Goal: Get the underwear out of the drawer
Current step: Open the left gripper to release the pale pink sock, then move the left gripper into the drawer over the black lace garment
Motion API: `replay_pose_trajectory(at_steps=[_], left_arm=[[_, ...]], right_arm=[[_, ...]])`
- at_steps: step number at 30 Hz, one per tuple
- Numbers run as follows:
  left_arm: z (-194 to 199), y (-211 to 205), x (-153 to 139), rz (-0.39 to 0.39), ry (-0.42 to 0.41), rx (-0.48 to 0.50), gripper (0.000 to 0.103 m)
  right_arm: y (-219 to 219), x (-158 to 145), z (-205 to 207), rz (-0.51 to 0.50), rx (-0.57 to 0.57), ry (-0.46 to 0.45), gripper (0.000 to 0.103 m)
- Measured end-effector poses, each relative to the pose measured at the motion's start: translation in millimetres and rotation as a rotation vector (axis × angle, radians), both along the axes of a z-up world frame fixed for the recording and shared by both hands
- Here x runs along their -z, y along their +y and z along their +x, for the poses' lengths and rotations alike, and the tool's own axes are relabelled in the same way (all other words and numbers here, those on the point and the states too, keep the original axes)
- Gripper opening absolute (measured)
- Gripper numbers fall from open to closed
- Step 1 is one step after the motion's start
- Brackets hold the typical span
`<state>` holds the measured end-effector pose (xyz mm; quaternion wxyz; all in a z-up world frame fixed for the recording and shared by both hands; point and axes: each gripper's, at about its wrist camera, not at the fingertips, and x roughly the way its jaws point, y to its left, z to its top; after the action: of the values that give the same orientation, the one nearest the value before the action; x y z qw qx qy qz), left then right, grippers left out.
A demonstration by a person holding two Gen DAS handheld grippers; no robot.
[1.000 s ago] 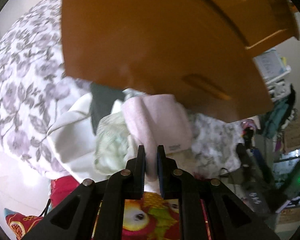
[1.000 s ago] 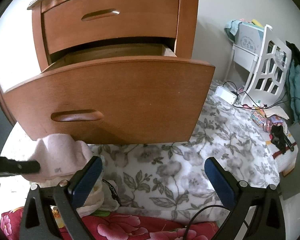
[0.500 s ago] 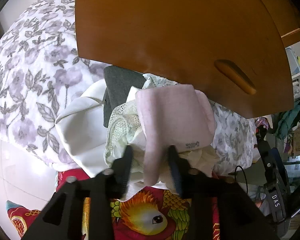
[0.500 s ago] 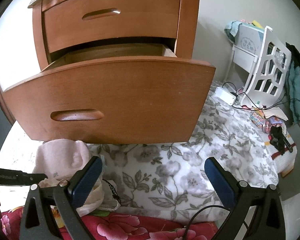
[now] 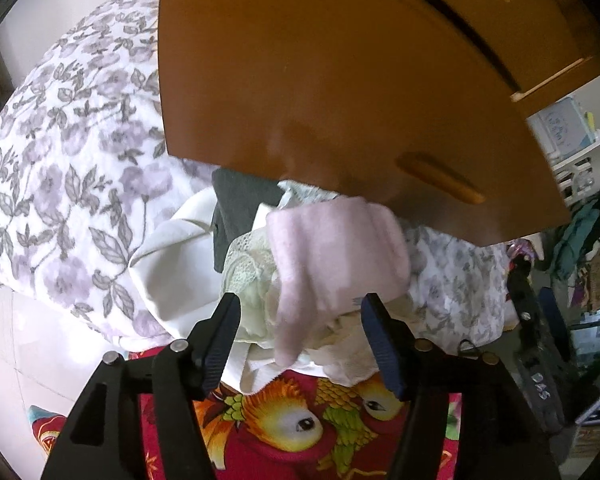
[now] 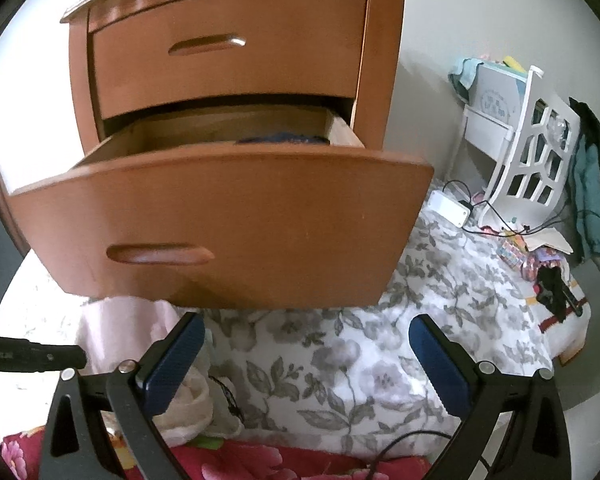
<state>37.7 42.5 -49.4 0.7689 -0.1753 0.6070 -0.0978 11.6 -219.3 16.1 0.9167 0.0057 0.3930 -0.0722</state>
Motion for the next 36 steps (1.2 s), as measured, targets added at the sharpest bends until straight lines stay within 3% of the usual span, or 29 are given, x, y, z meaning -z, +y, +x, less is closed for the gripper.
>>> replay_pose_trajectory(at_steps=[4,10,19,27,36], left_arm=[[-2,4,-25,-0.026,-0.058,-0.001,0.064],[3,7,-80,-0.013,-0.205,-0.008,0.075],[39,-20,-137,0.118,-0.377,0.057,0.094],[71,-51,-143,0.186,-0.402,0.125,0.099],[122,-84,-147,0.17,-0.383,0.182,0.101]], right_arm=[[-1,-4,4,0.004,0.012,-0.033,0.103],[-3,-7,0,-0.005,0.032,-0.076,0.103],[-9,-7,-4,0.022,0.05,-0.091,0.103],[-15,-5,-6,0.052,0.074,-0.098,0.103],[-22,-3,-6,0.087,0.081,-0.092,0.103]])
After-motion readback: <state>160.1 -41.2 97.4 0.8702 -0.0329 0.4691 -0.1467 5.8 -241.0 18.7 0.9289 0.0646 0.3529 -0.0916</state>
